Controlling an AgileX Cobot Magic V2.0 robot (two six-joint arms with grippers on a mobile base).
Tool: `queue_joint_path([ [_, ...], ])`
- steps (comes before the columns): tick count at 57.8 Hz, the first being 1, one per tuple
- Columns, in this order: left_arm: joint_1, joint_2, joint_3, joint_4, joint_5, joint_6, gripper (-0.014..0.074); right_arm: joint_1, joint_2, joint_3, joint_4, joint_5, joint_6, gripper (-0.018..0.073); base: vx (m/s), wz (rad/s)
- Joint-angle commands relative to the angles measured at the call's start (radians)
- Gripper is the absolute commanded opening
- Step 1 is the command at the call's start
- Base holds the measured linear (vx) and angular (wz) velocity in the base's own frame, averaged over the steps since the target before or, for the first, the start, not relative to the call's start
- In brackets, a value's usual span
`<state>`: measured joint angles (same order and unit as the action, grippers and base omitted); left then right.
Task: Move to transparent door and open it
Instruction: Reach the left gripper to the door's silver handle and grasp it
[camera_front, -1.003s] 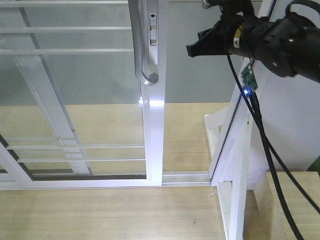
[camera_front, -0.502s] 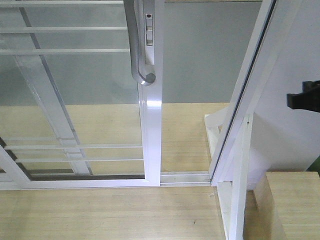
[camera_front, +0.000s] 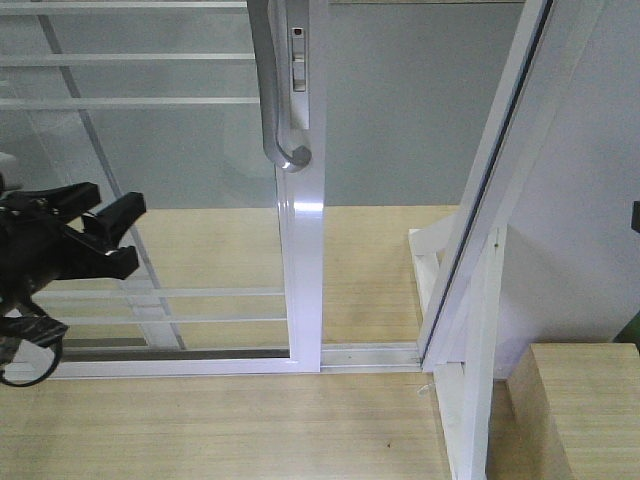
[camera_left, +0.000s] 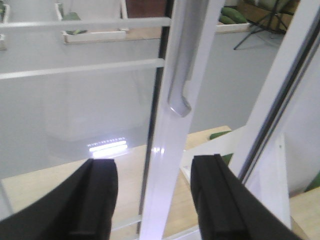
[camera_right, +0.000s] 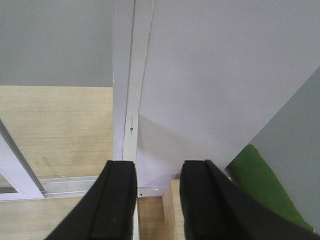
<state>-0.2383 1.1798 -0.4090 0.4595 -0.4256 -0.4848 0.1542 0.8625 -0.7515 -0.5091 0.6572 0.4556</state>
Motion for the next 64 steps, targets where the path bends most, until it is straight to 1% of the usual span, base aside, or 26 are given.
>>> queue_joint_path([
  [1,-0.028,0.075,-0.056,-0.011,-0.183,0.001,0.0461,-0.006,0.003,-0.029,-0.017,-0.081,0.007,0.0309,0.00,0.00],
  [7,-0.057,0.185,-0.137,-0.011,-0.216,0.016,0.0461,-0.006,0.012,-0.029,-0.014,-0.086,0.007,0.0309,0.00,0.00],
  [15,-0.077,0.316,-0.290,-0.013,-0.215,0.088,0.0461,-0.006,0.012,-0.029,-0.008,-0.086,0.007,0.0309,0.00,0.00],
  [22,-0.083,0.414,-0.421,-0.021,-0.203,0.087,0.0461,-0.006,0.012,-0.029,-0.008,-0.086,0.007,0.0309,0.00,0.00],
  [41,-0.086,0.597,-0.694,-0.021,-0.174,0.086,0.0461,-0.006,0.012,-0.029,-0.006,-0.086,0.007,0.0309,0.00,0.00],
  [64,-0.122,0.749,-0.956,-0.020,-0.113,0.086,0.0461,-0.006,0.012,-0.029,-0.007,-0.082,0.007,0.0309,0.00,0.00],
])
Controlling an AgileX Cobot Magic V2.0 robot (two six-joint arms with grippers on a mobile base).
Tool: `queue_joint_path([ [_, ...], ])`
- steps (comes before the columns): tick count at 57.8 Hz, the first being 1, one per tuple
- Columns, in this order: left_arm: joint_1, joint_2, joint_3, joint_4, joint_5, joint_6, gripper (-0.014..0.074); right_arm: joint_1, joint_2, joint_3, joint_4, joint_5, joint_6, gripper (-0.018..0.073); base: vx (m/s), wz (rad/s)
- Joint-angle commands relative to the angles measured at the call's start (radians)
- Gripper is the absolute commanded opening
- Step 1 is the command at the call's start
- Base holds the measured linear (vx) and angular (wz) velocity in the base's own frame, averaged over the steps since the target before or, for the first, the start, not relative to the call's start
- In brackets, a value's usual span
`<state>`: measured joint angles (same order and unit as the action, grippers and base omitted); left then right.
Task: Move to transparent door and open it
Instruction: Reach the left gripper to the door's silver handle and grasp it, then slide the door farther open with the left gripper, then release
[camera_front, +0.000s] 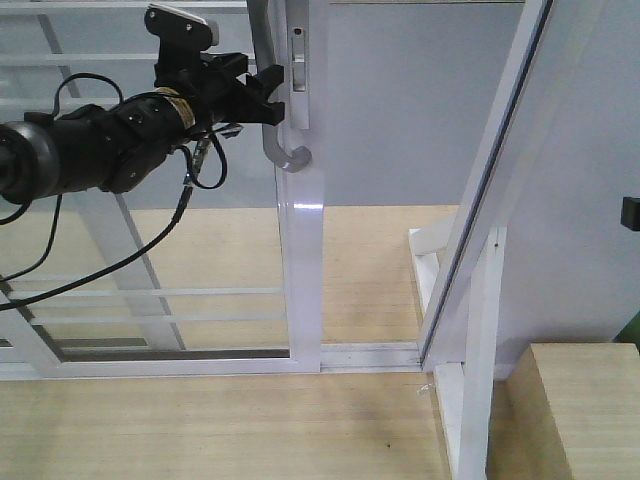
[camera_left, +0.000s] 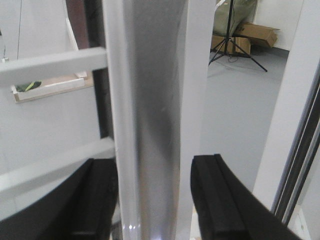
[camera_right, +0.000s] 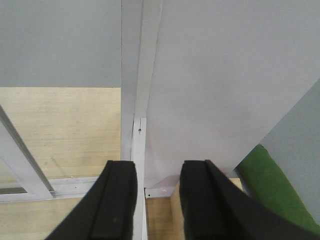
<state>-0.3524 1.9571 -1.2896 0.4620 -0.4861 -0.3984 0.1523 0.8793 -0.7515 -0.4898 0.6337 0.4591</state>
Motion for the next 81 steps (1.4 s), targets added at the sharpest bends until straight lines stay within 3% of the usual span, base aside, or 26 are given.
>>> queue_joint_path([
  [1,-0.008,-0.025,-0.084,-0.023,-0.048,0.000,0.0461,-0.004,-0.005,-0.029,-0.026,-0.058,0.004,0.0309,0.00,0.00],
  [23,-0.007,0.025,-0.152,-0.025,0.073,0.000,0.0447,-0.004,-0.005,-0.029,-0.030,-0.014,-0.003,0.0309,0.00,0.00],
  [29,-0.007,0.025,-0.152,-0.063,0.109,0.000,0.0423,-0.004,-0.005,-0.029,-0.030,-0.014,-0.003,0.0309,0.00,0.00],
  [36,-0.007,0.025,-0.152,-0.104,0.114,0.001,0.0395,-0.004,-0.005,-0.029,-0.030,-0.013,-0.003,0.0309,0.00,0.00],
  [56,-0.002,0.022,-0.152,-0.102,0.152,0.001,0.0387,-0.004,-0.005,-0.029,-0.030,-0.010,-0.003,0.0309,0.00,0.00],
  [68,0.033,-0.017,-0.148,-0.101,0.243,0.002,0.0387,-0.004,-0.005,-0.029,-0.031,-0.009,-0.003,0.0309,0.00,0.00],
  [81,0.088,-0.042,-0.148,-0.092,0.265,0.001,0.0387,-0.004,-0.005,-0.029,-0.031,-0.010,-0.003,0.0309,0.00,0.00],
])
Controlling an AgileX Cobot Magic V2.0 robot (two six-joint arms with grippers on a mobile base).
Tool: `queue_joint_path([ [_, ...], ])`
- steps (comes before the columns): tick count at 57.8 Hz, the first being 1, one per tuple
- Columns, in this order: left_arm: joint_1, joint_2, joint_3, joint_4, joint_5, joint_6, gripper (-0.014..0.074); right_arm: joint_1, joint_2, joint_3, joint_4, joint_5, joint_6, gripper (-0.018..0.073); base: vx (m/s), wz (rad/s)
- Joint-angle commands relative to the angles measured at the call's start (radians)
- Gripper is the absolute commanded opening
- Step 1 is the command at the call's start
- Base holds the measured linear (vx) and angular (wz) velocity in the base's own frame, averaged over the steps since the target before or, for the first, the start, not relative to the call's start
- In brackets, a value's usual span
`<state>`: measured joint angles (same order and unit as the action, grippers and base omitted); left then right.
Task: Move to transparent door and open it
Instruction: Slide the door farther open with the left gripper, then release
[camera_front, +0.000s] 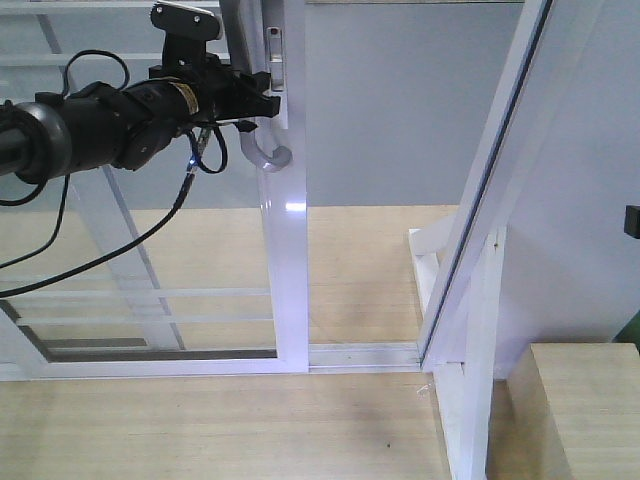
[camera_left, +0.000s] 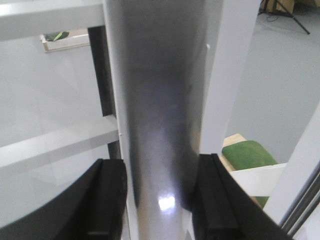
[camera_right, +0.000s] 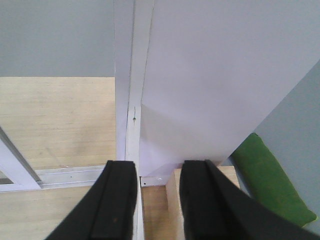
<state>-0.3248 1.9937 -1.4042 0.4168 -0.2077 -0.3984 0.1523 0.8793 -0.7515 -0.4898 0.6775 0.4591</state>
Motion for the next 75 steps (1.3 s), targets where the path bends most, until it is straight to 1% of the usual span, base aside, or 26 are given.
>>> queue_joint_path([
  [1,0.066,-0.079,-0.034,-0.047,-0.007,0.001,0.0387,-0.004,-0.005,-0.029,-0.031,-0.053,-0.003,0.0309,0.00,0.00],
  [18,0.103,-0.112,-0.034,-0.044,0.145,0.005,0.0387,-0.004,-0.005,-0.029,-0.031,-0.053,-0.003,0.0309,0.00,0.00],
  [24,0.113,-0.126,-0.034,-0.017,0.178,0.027,0.0387,-0.004,-0.005,-0.029,-0.031,-0.053,-0.003,0.0309,0.00,0.00],
  [28,0.123,-0.137,-0.034,0.005,0.196,0.027,0.0387,-0.004,-0.005,-0.029,-0.031,-0.053,-0.003,0.0309,0.00,0.00],
  [39,0.169,-0.162,-0.034,0.006,0.286,0.027,0.0387,-0.004,-0.005,-0.029,-0.031,-0.053,-0.004,0.0309,0.00,0.00],
  [43,0.188,-0.169,-0.034,0.011,0.306,0.028,0.0387,-0.004,-0.005,-0.029,-0.031,-0.053,-0.004,0.0309,0.00,0.00],
  [49,0.211,-0.182,-0.034,0.059,0.333,0.027,0.0387,-0.004,-0.005,-0.029,-0.031,-0.053,-0.004,0.0309,0.00,0.00],
  [56,0.229,-0.200,-0.034,0.094,0.341,0.027,0.0387,-0.004,-0.005,-0.029,-0.031,-0.053,-0.004,0.0309,0.00,0.00],
  [67,0.248,-0.226,-0.033,0.109,0.374,0.027,0.0387,-0.004,-0.005,-0.029,-0.039,-0.053,-0.004,0.0309,0.00,0.00],
  [75,0.280,-0.227,-0.033,0.109,0.451,0.027,0.0387,-0.004,-0.005,-0.029,-0.045,-0.053,-0.004,0.0309,0.00,0.00],
])
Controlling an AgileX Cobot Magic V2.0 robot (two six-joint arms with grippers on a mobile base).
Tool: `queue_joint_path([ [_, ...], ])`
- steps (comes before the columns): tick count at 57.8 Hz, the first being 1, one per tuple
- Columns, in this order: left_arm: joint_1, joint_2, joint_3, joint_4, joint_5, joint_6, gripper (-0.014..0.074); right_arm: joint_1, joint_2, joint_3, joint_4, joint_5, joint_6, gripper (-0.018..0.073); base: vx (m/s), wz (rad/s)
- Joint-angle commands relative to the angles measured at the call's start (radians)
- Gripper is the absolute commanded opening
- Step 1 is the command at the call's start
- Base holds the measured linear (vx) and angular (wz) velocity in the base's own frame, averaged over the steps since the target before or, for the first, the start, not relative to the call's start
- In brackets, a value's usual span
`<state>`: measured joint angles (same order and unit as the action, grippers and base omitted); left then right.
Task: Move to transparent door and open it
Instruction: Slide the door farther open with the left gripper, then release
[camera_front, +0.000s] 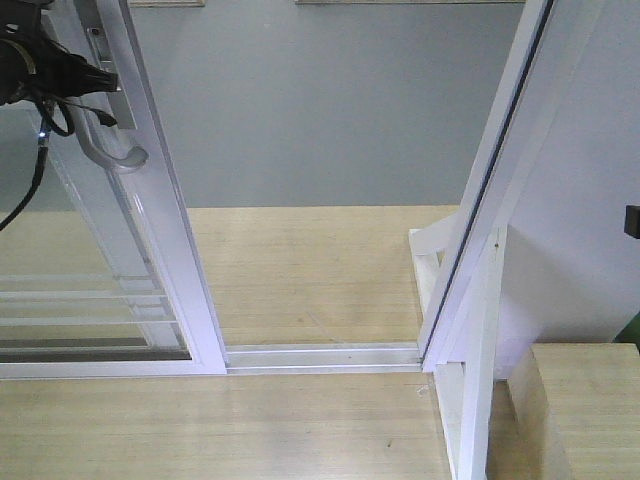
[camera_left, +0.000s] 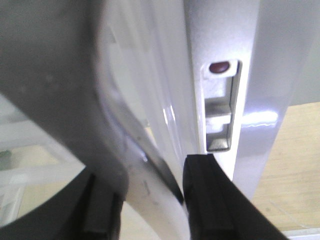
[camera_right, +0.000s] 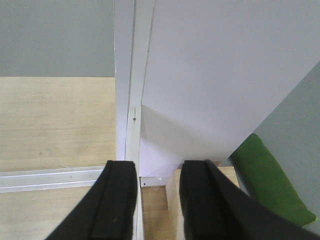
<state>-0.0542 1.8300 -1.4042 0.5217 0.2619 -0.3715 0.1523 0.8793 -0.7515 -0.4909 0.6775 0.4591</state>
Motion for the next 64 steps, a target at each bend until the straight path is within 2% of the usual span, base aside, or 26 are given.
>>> queue_joint_path([
  [1,0.013,-0.063,-0.033,0.004,-0.011,0.000,0.0387,-0.004,-0.005,-0.029,-0.045,-0.053,-0.004,0.0309,0.00,0.00],
  [13,0.055,-0.068,-0.033,0.006,0.041,0.023,0.0387,-0.004,-0.005,-0.029,-0.049,-0.053,-0.005,0.0309,0.00,0.00],
  [20,0.056,-0.082,-0.033,0.012,0.048,0.053,0.0387,-0.004,-0.005,-0.029,-0.049,-0.053,-0.007,0.0309,0.00,0.00],
  [39,0.056,-0.176,-0.012,-0.016,0.037,0.043,0.0382,-0.004,-0.005,-0.029,-0.050,-0.053,-0.006,0.0309,0.00,0.00],
  [45,0.056,-0.271,0.080,-0.038,-0.022,0.039,0.0356,-0.004,-0.005,-0.029,-0.049,-0.053,-0.006,0.0309,0.00,0.00],
  [64,0.052,-0.701,0.553,-0.161,-0.280,0.015,0.0305,-0.004,-0.005,-0.029,-0.051,-0.053,-0.006,0.0309,0.00,0.00],
])
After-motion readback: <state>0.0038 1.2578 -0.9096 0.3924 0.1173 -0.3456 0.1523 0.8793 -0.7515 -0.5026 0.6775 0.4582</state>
